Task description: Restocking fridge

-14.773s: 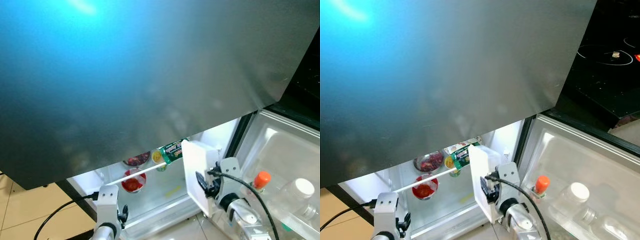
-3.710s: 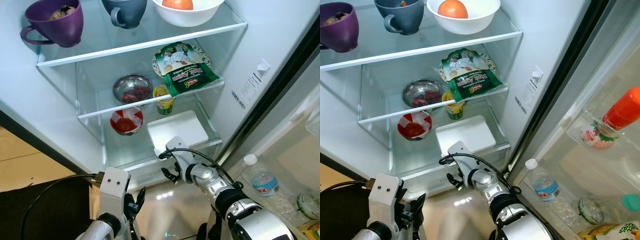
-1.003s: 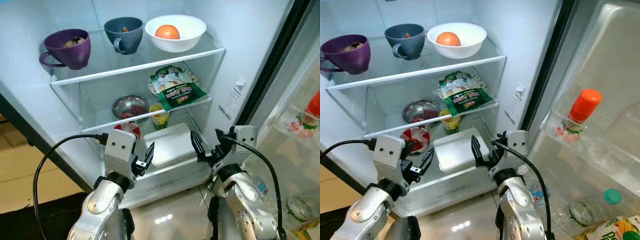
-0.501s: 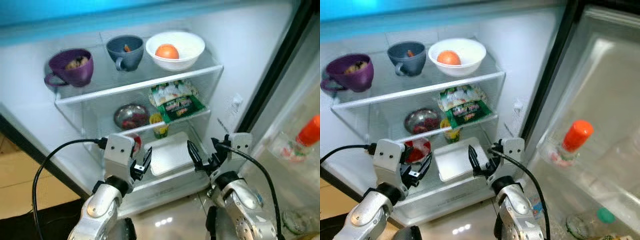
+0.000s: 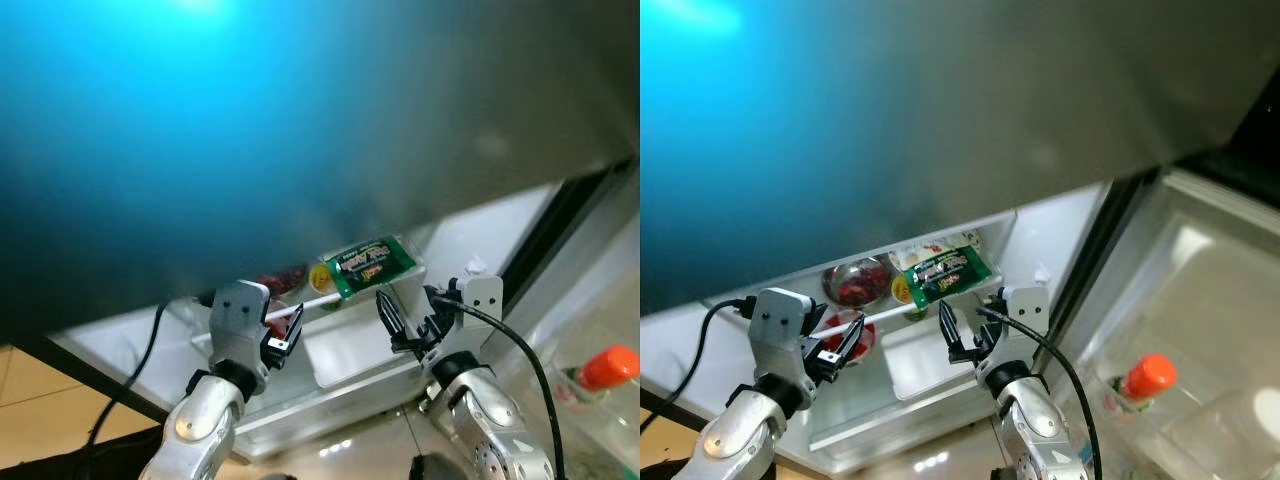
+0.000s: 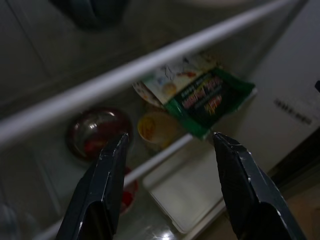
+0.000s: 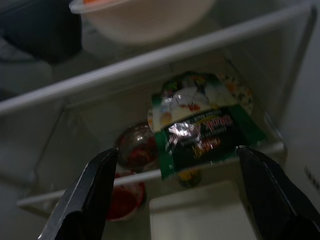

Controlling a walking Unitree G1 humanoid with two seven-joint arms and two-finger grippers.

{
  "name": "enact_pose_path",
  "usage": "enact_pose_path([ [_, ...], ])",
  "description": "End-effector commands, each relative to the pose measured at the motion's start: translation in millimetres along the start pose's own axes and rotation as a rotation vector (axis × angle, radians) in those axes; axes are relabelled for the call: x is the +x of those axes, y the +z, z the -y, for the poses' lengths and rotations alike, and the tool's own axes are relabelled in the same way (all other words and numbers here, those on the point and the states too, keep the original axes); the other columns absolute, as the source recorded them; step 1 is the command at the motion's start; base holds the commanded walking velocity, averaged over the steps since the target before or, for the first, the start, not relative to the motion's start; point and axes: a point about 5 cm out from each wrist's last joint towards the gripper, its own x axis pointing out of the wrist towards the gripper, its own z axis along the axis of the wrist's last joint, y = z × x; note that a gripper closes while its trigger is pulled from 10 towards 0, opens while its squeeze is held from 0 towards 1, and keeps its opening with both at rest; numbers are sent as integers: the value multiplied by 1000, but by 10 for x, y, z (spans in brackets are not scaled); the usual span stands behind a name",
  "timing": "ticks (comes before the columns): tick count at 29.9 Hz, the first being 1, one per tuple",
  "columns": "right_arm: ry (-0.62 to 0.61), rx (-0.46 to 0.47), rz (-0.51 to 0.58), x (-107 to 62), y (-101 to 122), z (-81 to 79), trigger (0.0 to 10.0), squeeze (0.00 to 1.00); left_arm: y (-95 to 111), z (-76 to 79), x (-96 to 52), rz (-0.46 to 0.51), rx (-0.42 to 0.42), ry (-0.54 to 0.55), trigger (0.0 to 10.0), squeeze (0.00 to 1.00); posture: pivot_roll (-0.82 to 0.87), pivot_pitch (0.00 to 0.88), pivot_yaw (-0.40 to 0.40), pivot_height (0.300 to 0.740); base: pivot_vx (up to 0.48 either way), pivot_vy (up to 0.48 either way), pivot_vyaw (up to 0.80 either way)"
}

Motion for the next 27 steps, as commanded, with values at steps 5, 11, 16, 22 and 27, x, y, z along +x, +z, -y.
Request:
enact_pose_path([
  [5,-3,0,-28,-27,-79,0,10000,0,-77,7,-17,-25,0,-3,10000,0,-15,191,31,710,0,0,0],
  [11,-14,-3,-34,-41,-101,17,10000,0,-93,7,-19,-29,2,-7,10000,0,-16,190,34,734,0,0,0],
  [16,-19,-3,-39,-46,-118,23,10000,0,-107,8,-18,-32,5,-9,10000,0,-16,188,34,740,0,0,0],
  [22,-28,-14,-70,-48,-175,39,10000,0,-116,11,-15,-35,5,-12,10000,0,-15,186,34,740,0,0,0],
  [27,-2,-20,-100,-76,-247,16,10000,0,-165,9,-24,-53,-1,-10,10000,0,-17,187,35,740,0,0,0],
])
